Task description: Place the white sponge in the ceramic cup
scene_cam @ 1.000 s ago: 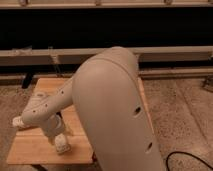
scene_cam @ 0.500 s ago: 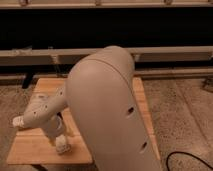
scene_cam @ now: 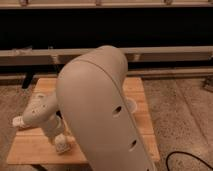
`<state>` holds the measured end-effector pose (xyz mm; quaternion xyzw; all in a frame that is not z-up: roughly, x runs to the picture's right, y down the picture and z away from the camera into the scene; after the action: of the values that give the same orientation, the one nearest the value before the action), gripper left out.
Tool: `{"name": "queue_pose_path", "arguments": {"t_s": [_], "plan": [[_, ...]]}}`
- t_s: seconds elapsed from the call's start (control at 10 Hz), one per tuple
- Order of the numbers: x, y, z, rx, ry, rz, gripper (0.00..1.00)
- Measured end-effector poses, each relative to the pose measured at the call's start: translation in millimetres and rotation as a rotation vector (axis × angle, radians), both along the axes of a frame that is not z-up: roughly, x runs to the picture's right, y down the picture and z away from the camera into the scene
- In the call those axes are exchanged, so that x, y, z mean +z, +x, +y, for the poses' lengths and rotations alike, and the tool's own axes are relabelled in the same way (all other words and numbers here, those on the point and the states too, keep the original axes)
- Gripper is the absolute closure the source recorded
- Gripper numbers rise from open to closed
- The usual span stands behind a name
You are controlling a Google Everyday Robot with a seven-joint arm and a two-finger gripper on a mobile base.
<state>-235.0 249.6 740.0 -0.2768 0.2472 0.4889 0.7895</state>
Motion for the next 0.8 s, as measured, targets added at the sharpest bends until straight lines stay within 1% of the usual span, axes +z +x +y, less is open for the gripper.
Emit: {"name": "queue_pose_path", "arguments": {"t_s": [0.1,0.2,0.4,0.6,0.8], "plan": [[0.1,-5.2,2.3,-0.007,-0.011,-0.016,0.35],[2.4,-9.8,5.9,-0.009,-0.031,-0.033,0.35],[6.8,-12.6,9.9,-0.007,-0.061,-0.052,0.35],[9.2,-22.2,19.1,-0.030,-0.094,-0.076,0.35],[12.5,-25.6,25.6,-0.047,-0.117,-0.083,0.35]]}}
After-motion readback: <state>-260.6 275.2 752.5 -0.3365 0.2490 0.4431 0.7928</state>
